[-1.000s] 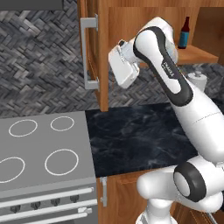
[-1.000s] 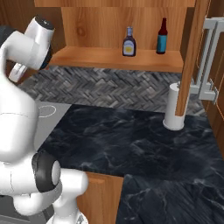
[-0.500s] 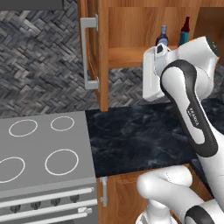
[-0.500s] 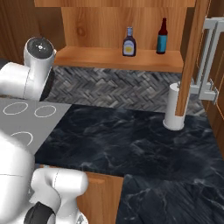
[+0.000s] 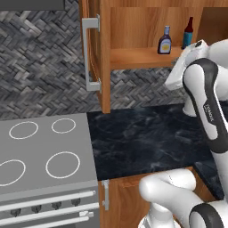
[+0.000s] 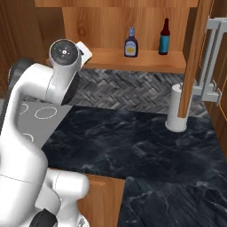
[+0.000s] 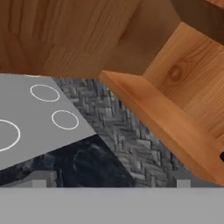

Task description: The dining table condiment station is running low on condiment bottle. Refill the condiment station by opening the cabinet and taking the condiment bottle from the cabinet and placing it on the dining table.

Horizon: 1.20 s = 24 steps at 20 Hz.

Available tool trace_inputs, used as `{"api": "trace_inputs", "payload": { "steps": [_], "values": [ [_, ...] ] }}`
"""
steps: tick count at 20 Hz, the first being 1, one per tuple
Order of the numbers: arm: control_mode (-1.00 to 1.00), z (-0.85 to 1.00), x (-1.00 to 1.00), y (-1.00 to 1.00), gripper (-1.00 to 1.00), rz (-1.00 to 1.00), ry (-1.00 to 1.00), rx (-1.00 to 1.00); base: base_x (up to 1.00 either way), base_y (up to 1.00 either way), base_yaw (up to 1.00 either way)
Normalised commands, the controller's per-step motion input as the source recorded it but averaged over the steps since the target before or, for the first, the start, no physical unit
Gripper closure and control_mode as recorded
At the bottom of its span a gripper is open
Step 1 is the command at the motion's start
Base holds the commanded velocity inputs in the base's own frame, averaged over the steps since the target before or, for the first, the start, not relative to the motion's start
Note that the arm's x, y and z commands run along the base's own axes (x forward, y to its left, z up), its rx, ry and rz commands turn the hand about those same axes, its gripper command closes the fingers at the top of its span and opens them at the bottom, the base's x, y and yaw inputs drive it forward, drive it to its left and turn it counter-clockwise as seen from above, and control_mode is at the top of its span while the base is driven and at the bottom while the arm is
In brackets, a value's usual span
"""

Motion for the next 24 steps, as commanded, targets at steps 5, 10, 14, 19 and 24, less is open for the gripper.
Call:
{"api": "trace_inputs", "payload": {
  "steps": [5, 10, 14, 19, 24],
  "values": [
    [-1.0, 0.22, 0.23, -0.98, -1.0, -0.44, 0.09, 0.22, 0.0, 0.0, 0.0],
    [-1.0, 0.14, 0.3, -0.8, -1.0, -0.53, 0.01, 0.25, 0.0, 0.0, 0.0],
    [-1.0, 0.02, 0.31, -0.71, -1.0, -0.52, 0.0, 0.31, 0.0, 0.0, 0.0],
    [-1.0, 0.02, 0.27, -0.4, -1.0, -0.25, -0.01, 0.34, 0.0, 0.0, 0.0],
    [-1.0, 0.13, 0.09, 0.0, -1.0, 0.0, -0.09, 0.15, 0.0, 0.0, 0.0]
  ]
}}
